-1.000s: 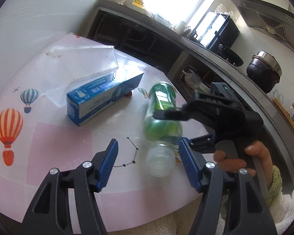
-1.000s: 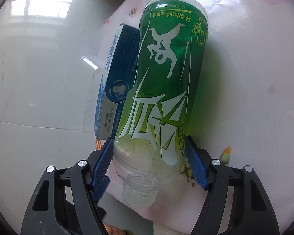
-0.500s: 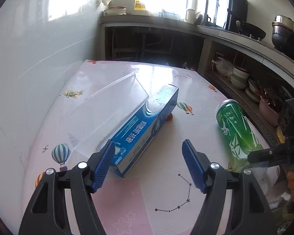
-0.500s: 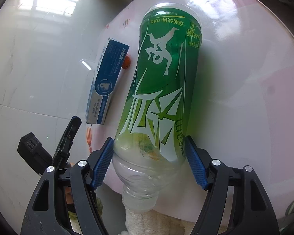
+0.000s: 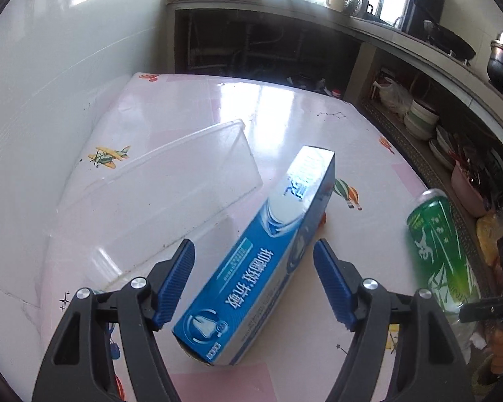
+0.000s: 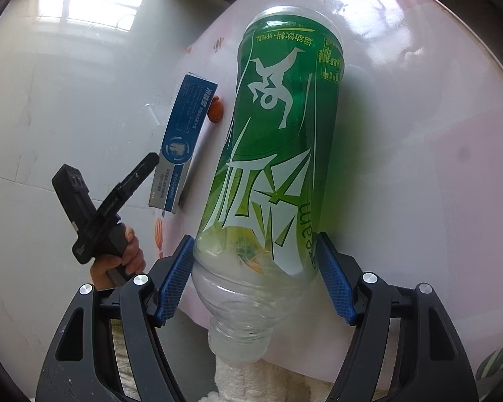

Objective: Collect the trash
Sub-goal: 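Grasp the blue toothpaste box with the left tool while the right holds the bottle, then lift the toothpaste box and green bottle off the table with both tools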

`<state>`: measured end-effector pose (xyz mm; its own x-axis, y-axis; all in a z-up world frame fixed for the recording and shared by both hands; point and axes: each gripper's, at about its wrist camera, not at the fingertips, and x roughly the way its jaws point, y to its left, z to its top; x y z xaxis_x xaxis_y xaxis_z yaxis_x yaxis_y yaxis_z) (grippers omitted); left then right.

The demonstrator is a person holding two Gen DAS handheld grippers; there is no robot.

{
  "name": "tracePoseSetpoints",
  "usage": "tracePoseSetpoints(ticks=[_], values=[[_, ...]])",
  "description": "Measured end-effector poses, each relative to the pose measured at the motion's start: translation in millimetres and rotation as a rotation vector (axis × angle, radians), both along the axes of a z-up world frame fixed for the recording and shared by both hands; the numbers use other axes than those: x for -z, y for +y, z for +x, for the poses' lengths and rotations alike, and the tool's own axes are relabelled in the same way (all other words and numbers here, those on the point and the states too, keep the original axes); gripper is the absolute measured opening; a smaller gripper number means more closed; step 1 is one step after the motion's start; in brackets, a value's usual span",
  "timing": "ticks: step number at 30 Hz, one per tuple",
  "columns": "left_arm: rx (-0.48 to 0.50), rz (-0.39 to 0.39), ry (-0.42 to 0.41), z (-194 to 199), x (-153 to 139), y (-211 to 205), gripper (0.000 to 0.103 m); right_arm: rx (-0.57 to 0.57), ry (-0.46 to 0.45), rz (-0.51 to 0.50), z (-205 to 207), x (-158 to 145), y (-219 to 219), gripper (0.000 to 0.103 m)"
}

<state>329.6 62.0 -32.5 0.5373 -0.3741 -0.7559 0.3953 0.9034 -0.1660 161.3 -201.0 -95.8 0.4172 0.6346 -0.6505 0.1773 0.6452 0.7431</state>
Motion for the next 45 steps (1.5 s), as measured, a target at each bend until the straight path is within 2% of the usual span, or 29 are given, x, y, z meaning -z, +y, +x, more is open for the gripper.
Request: tracePoseSetpoints(ticks=[2, 3, 6, 9, 12, 13, 14, 18, 20, 25, 28, 31, 35, 42, 45], values=[[0.023, -0.013, 0.022, 5, -1, -2, 0.072, -0.001, -0.003, 0.008, -3, 4, -7, 0.068], [0.041, 0.005, 0.027, 6, 0, -6, 0.072, 0.0, -0.004, 0.01, -3, 4, -8, 0.068], [0.103, 0.109, 0.026, 5, 6, -25, 0.072, -0.001, -0.006, 0.012, -4, 5, -11, 0.068], [0.136, 0.195, 0.06, 10, 18, -42, 0.072, -0.002, -0.009, 0.015, -6, 4, -15, 0.068], [0.144, 0.236, 0.079, 14, 24, -52, 0.071, 0.002, -0.013, 0.018, -8, 4, -18, 0.068], [0.137, 0.243, 0.079, 15, 24, -54, 0.065, 0.004, -0.014, 0.018, -8, 4, -19, 0.068], [0.124, 0.248, 0.074, 16, 23, -55, 0.053, 0.007, -0.015, 0.017, -9, 3, -21, 0.068], [0.108, 0.206, 0.052, 12, 13, -54, 0.034, 0.015, -0.02, 0.017, -14, 1, -27, 0.068], [0.098, 0.197, 0.025, 7, 6, -54, 0.032, 0.015, -0.024, 0.017, -15, 1, -29, 0.068], [0.08, 0.103, -0.017, -22, -21, -50, 0.032, 0.014, -0.032, 0.009, -20, 1, -32, 0.068], [0.083, -0.017, 0.03, -49, -32, -51, 0.032, 0.028, -0.034, -0.011, -26, -2, -36, 0.068], [0.083, -0.127, 0.128, -80, -24, -59, 0.032, 0.041, -0.038, -0.05, -37, -6, -44, 0.068], [0.059, -0.202, 0.194, -119, -6, -74, 0.032, 0.038, -0.043, -0.137, -58, -16, -52, 0.068], [0.038, -0.177, 0.259, -153, 20, -108, 0.032, 0.025, -0.051, -0.28, -86, -32, -58, 0.068], [0.043, -0.127, 0.227, -158, 21, -119, 0.033, 0.034, -0.055, -0.298, -91, -33, -61, 0.069]])
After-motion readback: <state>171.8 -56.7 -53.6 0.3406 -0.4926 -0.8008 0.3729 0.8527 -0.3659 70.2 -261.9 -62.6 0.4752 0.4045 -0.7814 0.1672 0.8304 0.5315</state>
